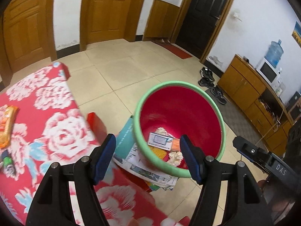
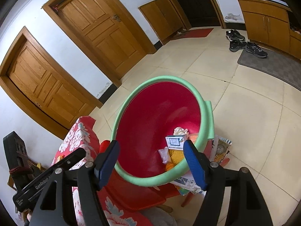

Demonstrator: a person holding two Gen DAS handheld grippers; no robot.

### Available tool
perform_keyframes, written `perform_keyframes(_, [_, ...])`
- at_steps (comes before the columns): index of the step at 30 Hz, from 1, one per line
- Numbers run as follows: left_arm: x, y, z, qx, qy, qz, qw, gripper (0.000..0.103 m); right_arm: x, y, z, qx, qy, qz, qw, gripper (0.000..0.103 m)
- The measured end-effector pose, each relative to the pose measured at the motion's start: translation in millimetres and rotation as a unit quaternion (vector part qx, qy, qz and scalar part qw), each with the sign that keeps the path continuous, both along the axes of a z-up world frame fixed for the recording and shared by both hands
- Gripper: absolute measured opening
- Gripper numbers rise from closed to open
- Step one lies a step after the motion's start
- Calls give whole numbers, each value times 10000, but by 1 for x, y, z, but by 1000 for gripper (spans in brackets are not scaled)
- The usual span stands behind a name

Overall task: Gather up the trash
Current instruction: 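Move both grippers back toward the table, then reach the left gripper to the rolled white socks and close on them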

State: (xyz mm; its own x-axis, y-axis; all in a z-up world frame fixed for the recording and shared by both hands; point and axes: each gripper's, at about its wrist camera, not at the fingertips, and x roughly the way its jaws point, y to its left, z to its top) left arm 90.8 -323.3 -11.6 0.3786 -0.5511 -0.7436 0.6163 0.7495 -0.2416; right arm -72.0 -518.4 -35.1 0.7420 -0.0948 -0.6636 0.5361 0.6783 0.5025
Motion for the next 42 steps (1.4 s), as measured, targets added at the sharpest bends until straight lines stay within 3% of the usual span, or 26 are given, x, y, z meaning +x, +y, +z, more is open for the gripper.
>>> perform_keyframes(10, [3, 55, 19, -160, -159, 462, 9987, 70, 4, 27, 11, -85, -39, 236, 9997, 74])
perform_keyframes(22, [10, 129, 28, -50, -328, 1074, 9937, 70, 18, 74, 26, -298, -14, 623, 9976, 81])
perform_keyframes(42, [53, 265, 12, 558, -526, 2242, 9715, 70, 69, 176, 35, -565, 172, 1533, 9864, 84])
